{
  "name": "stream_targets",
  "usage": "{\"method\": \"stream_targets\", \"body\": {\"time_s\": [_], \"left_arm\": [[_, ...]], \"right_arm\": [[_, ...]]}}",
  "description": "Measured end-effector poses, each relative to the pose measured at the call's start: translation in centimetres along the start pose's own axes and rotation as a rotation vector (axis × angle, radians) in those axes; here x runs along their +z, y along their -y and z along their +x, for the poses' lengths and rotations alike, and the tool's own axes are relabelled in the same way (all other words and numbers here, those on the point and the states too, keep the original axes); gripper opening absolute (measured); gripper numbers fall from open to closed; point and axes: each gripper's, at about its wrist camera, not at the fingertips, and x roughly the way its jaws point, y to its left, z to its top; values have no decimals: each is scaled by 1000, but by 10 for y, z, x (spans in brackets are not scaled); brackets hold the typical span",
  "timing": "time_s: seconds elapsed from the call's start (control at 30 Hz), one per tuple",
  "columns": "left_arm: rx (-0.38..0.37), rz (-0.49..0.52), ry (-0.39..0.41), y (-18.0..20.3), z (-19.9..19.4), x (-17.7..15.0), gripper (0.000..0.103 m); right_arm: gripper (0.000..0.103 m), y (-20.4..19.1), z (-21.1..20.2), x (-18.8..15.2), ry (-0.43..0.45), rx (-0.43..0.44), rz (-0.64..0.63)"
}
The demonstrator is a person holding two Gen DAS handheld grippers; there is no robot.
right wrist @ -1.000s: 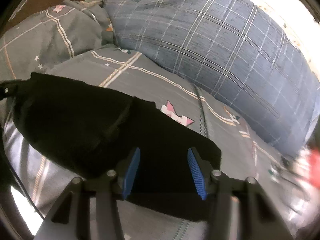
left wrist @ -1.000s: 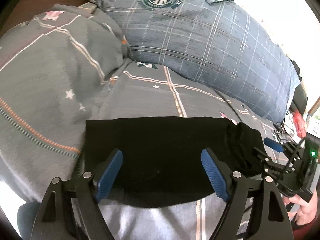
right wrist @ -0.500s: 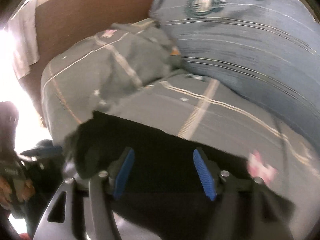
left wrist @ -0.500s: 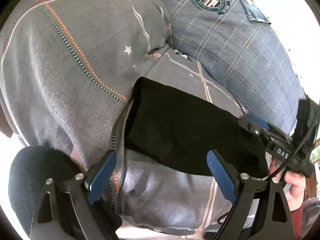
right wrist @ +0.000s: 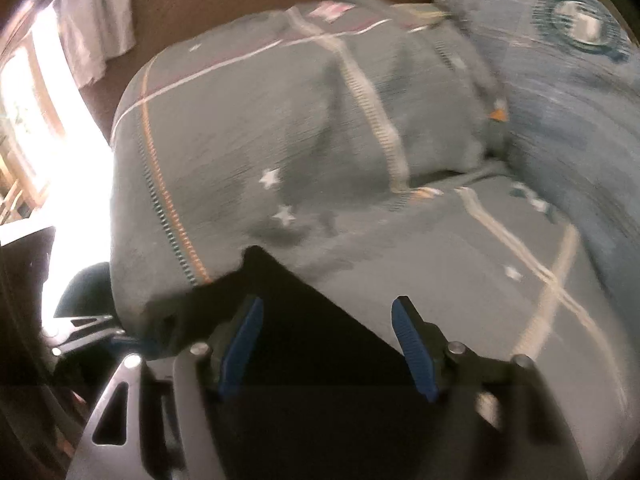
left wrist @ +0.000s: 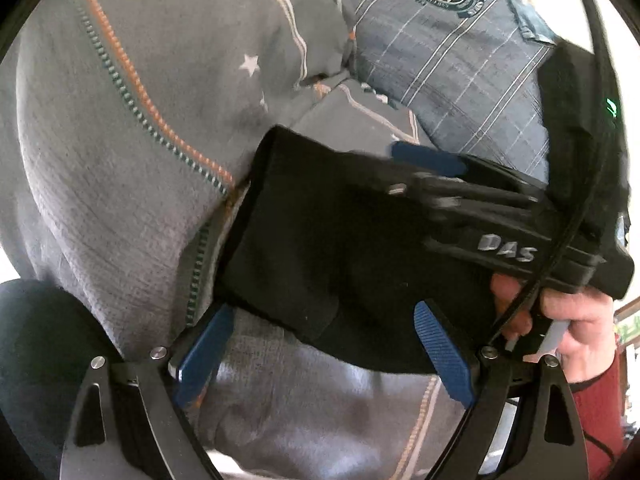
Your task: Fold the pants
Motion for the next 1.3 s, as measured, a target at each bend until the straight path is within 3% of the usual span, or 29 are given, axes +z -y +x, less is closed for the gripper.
{"method": "stream_targets", "body": {"time_s": [0.07,0.1,0.13,0.2,0.23,0.27,0.3,0.47,0.63,0.67,0.8,0.97,1.03,1.13,1.2,1.23,1.27,1.3], "left_arm": [[10,7,1,2,2,1,93],[12,6,6,2,3,1,93],[11,2,12,2,3,2,93],[2,1,25,2,3,4,91],[-5,-5,36,1,1,5,76],[-21,-17,47,0,-3,7,43],[-26,-19,53,0,-7,9,31],[-98,162,184,43,-47,16,24],[-230,363,235,113,-69,11,22],[-264,404,229,130,-67,8,21],[-383,537,146,181,-43,-8,19],[-429,626,-57,225,34,-38,17],[-412,652,-114,230,58,-48,16],[-422,664,-195,228,68,-58,18],[-447,689,-206,224,54,-56,33],[-448,697,-197,221,47,-55,43],[-450,700,-184,217,41,-46,46],[-454,695,-177,214,38,-35,47]], "right_arm": [[66,-3,16,3,-28,24,-3],[58,-3,24,3,-47,41,7],[36,-4,28,2,-56,59,15],[23,-4,26,-1,-34,77,32],[18,-3,22,-2,-24,89,46],[17,0,14,-4,-1,100,69],[16,2,4,-6,21,106,89],[16,24,-75,-15,211,124,189],[15,60,-161,-48,389,93,314],[10,67,-174,-56,411,76,339],[7,104,-218,-110,469,0,474],[2,136,-228,-192,405,-139,671],[8,148,-227,-222,363,-213,759],[10,156,-236,-253,365,-223,855],[26,153,-245,-265,383,-222,876],[44,150,-249,-268,398,-210,885],[56,148,-251,-271,415,-193,892],[57,144,-253,-271,439,-154,896]]}}
